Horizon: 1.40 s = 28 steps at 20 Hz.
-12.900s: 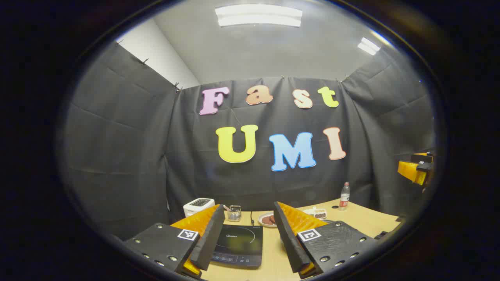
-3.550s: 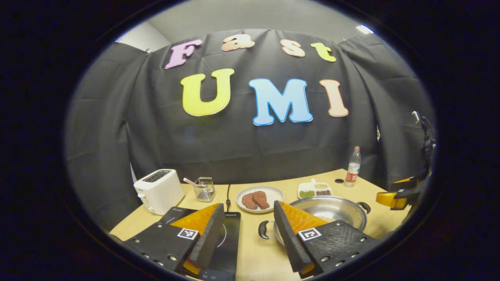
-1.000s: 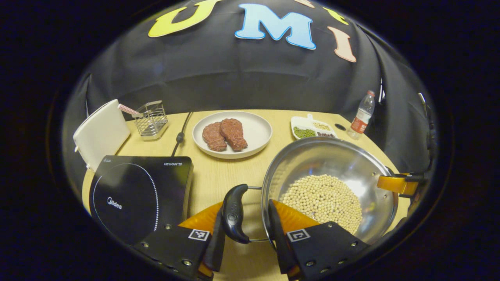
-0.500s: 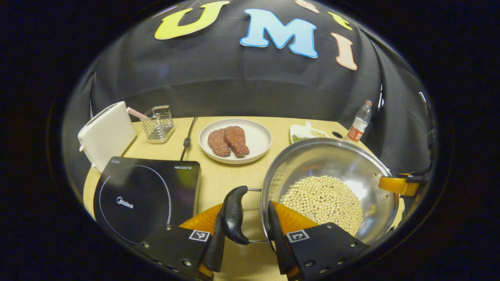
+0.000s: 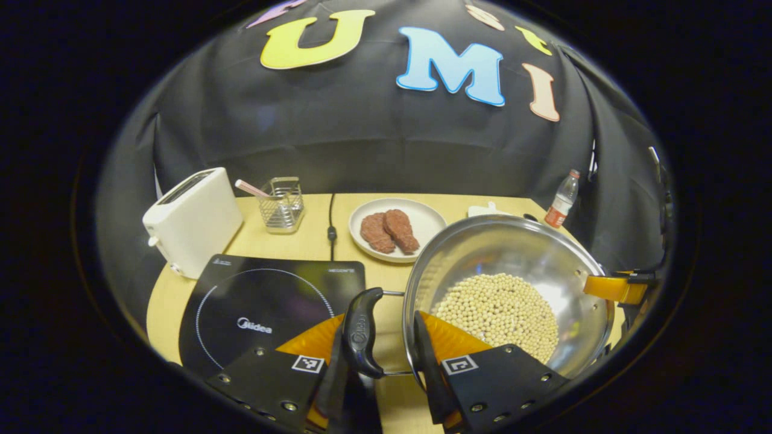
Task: First push the handle of the pot to place it horizontally, then grasp the pot with both hands and set it on the induction cooktop.
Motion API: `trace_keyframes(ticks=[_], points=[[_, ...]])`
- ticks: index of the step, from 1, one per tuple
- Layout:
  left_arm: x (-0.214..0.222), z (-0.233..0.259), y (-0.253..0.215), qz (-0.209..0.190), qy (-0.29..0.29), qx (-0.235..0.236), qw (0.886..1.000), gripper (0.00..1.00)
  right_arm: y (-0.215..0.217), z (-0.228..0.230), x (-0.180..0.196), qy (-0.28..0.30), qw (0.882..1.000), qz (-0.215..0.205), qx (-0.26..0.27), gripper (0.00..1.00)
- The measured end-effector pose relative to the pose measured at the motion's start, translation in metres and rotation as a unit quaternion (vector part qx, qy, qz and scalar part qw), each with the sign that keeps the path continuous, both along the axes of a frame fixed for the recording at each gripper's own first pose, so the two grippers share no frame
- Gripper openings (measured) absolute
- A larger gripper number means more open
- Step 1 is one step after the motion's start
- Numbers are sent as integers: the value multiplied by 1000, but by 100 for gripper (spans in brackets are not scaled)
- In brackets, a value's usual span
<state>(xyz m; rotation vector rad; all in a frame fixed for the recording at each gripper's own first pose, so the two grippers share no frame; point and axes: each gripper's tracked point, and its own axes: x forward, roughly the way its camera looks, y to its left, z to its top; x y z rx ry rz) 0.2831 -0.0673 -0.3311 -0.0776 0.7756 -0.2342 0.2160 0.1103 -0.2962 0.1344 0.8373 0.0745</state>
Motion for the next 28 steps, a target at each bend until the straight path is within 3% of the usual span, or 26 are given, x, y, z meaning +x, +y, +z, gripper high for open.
trace_keyframes(ticks=[15, 28], points=[[3, 5, 134, 39, 5, 13, 999, 58, 121, 17, -3, -5, 999, 34, 36, 48], [24, -14, 235, 44, 15, 20, 999, 55, 216, 18, 2, -2, 997, 46, 61, 51]])
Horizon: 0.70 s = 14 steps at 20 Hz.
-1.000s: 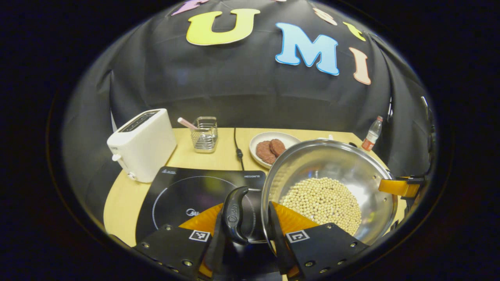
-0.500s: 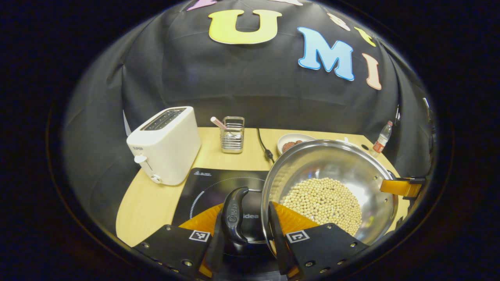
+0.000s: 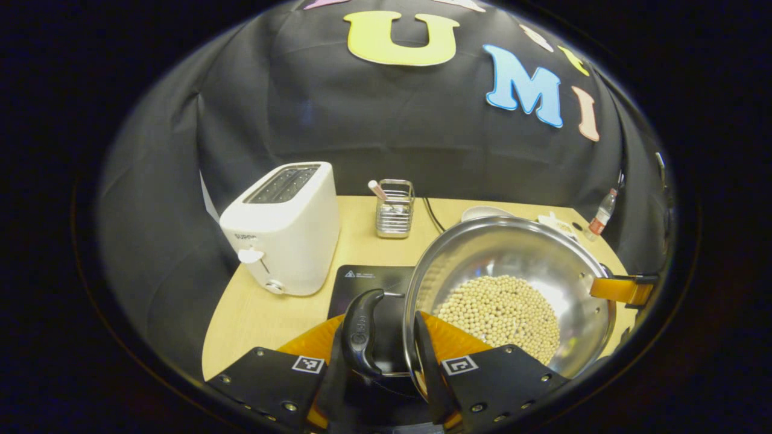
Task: First push the handle of the pot to place it horizontally, then grasp the pot with both hands and set it on the induction cooktop.
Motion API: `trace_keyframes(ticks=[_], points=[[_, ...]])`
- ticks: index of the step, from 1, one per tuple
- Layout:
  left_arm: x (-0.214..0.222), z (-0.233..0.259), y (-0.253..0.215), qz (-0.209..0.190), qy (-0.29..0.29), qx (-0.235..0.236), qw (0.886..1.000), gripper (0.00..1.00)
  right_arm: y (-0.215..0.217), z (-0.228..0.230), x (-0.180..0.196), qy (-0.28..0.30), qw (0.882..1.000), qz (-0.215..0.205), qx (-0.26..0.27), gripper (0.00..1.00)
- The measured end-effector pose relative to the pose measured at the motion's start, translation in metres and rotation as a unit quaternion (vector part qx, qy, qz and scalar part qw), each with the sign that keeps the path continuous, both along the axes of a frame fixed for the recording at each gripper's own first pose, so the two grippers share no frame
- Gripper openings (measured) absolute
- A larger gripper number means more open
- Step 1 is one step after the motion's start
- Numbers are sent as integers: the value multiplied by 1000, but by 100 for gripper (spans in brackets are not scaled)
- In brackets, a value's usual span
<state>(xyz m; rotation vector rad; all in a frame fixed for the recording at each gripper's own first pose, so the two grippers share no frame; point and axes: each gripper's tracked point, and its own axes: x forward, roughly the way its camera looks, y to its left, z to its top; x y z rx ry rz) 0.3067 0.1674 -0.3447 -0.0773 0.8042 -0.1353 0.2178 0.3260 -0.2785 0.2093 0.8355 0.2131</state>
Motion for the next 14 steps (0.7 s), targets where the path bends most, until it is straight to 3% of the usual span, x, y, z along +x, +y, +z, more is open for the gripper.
trace_keyframes(ticks=[8, 11, 13, 14], points=[[14, -30, 39, 9, 20, -4, 1000, 59, 43, -12, 8, 5, 1000, 11, 11, 47], [14, -38, 47, 14, 28, -3, 1000, 53, 53, -20, 9, 9, 1000, 19, 9, 51], [18, -37, 52, 12, 22, 4, 1000, 60, 58, -22, 11, 8, 1000, 18, 14, 51], [17, -39, 53, 9, 24, 9, 1000, 57, 59, -23, 13, 9, 1000, 18, 16, 47]])
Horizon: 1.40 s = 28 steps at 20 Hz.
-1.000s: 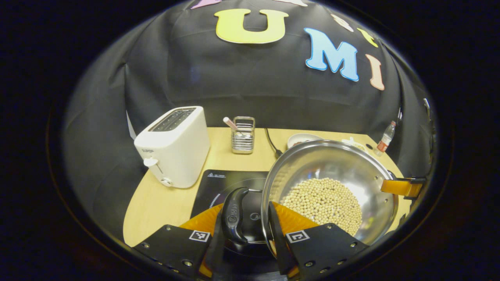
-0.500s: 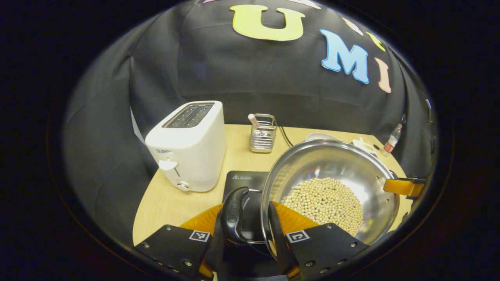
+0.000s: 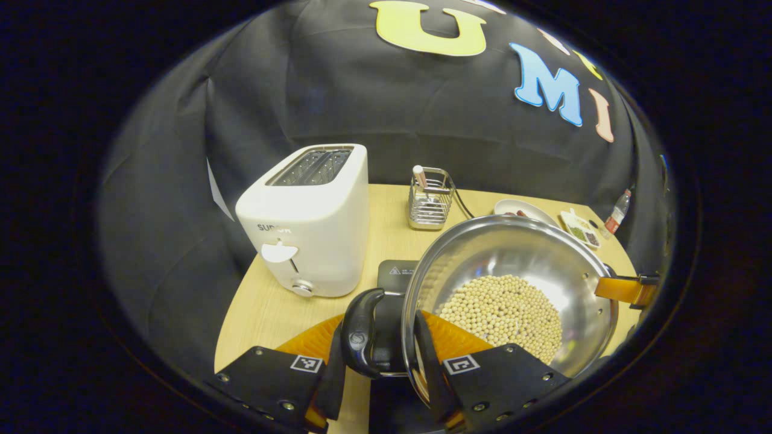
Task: First push the handle of the pot to place it horizontally, then grasp the pot with both hands and set it on the induction cooktop.
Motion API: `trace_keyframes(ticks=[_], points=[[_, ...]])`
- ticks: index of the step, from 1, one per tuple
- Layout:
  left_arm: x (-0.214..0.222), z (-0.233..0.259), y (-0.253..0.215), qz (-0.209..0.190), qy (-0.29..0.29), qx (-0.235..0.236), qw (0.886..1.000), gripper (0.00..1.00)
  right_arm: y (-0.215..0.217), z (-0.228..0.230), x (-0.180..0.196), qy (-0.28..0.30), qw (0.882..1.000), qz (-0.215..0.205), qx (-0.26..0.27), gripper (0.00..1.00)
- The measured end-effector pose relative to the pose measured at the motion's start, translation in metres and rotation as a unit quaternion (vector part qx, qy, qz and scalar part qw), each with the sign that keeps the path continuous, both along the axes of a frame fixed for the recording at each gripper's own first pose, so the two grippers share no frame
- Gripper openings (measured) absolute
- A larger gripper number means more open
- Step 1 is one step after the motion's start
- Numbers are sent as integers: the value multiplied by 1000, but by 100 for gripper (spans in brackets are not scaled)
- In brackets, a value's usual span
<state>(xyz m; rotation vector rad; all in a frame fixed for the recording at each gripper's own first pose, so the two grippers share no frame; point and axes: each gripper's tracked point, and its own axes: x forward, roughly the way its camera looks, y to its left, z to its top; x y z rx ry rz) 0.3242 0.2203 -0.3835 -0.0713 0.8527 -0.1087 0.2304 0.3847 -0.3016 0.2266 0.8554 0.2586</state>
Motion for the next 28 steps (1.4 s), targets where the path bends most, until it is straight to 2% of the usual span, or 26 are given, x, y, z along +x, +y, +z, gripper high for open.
trace_keyframes(ticks=[1, 2, 3, 4, 6, 7, 8, 9, 10, 14, 15, 16, 19, 21, 24, 27, 28], points=[[3, -1, 1, 0, -1, 4, 1000, 58, 1, -2, 0, 1, 1000, 1, 2, 51], [2, 0, 1, 0, -1, 6, 1000, 63, 2, -2, 0, 2, 1000, 2, 3, 48], [3, 0, 2, 2, -2, 7, 1000, 60, 2, -3, 1, 0, 1000, 3, 4, 47], [3, -2, 2, 3, 0, 8, 1000, 64, 2, -3, 2, -2, 1000, 4, 5, 49], [3, -1, 4, 6, -7, 23, 1000, 66, 4, 0, 2, -9, 1000, 14, 8, 56], [4, -1, 7, 9, -10, 37, 999, 60, 2, 1, 5, -20, 1000, 16, 4, 58], [4, -3, 8, 11, -13, 47, 999, 76, 1, 4, 7, -29, 999, 17, 2, 69], [4, -1, 8, 17, -16, 53, 998, 78, -1, 8, 7, -36, 999, 15, -1, 90], [2, 3, 11, 24, -21, 59, 998, 78, -5, 11, 9, -44, 999, 14, -4, 100], [6, 41, 15, 54, -81, 65, 993, 78, -23, 36, 14, -96, 995, 14, -14, 98], [6, 55, 14, 58, -98, 67, 991, 81, -29, 43, 15, -114, 993, 14, -18, 98], [4, 70, 12, 63, -119, 71, 988, 78, -36, 49, 14, -130, 991, 13, -26, 98], [-1, 110, -2, 67, -169, 69, 981, 78, -58, 73, 5, -170, 985, 7, -38, 98], [-7, 135, -17, 63, -191, 65, 977, 75, -81, 92, -2, -203, 978, 0, -45, 98], [-26, 170, -44, 68, -221, 60, 971, 78, -124, 118, -14, -244, 967, -16, -65, 98], [-52, 201, -74, 81, -246, 44, 965, 77, -166, 146, -33, -280, 957, -34, -64, 98], [-63, 211, -85, 81, -253, 42, 963, 75, -180, 154, -40, -288, 955, -39, -63, 98]])
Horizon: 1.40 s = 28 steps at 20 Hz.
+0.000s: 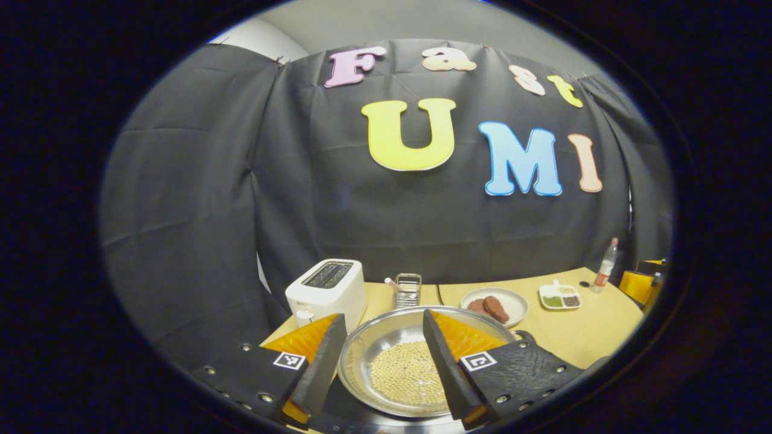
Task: First push the handle of the pot to place it horizontally, then grasp the pot with both hands and set it on the induction cooktop.
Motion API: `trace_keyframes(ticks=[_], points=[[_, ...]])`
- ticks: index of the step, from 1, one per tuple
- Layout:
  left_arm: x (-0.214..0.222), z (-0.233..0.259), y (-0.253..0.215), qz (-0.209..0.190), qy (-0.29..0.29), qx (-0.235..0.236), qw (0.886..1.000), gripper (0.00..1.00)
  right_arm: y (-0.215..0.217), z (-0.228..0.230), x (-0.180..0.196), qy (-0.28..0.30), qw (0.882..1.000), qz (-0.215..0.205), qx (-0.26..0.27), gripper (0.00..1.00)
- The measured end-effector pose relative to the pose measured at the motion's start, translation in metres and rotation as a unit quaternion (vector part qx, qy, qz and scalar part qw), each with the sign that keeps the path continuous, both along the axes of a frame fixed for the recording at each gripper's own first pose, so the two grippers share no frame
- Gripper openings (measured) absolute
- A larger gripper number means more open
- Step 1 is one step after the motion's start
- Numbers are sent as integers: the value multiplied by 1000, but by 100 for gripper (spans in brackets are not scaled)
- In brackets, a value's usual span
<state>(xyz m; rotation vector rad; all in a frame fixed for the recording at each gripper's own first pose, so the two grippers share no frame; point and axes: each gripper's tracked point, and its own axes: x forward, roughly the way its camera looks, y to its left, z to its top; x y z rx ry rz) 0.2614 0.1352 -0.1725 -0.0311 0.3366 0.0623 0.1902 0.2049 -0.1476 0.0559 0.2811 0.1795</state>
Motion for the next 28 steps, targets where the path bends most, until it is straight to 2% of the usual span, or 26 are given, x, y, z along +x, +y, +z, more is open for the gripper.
trace_keyframes(ticks=[5, 6, 9, 14, 15, 21, 24, 25, 28], points=[[-47, 58, -53, -15, -44, 14, 999, 75, -69, 41, -43, -41, 999, -19, 10, 98], [-56, 67, -66, -17, -54, 9, 998, 77, -80, 46, -53, -46, 999, -22, 12, 98], [-88, 92, -96, -18, -75, -4, 997, 75, -115, 56, -78, -53, 998, -33, 23, 98], [-138, 130, -135, -26, -100, 5, 995, 77, -161, 73, -113, -77, 996, -41, 27, 98], [-148, 138, -141, -26, -105, 6, 994, 75, -169, 75, -120, -79, 996, -43, 28, 98], [-215, 172, -164, -27, -129, 18, 991, 75, -191, 88, -159, -98, 994, -32, 24, 98], [-239, 180, -166, -32, -136, 18, 990, 77, -198, 99, -179, -116, 993, -31, 2, 98], [-247, 182, -165, -35, -136, 16, 990, 74, -199, 103, -187, -121, 992, -32, -3, 98], [-270, 186, -155, -40, -138, 12, 990, 74, -198, 115, -210, -133, 990, -38, -12, 98]])
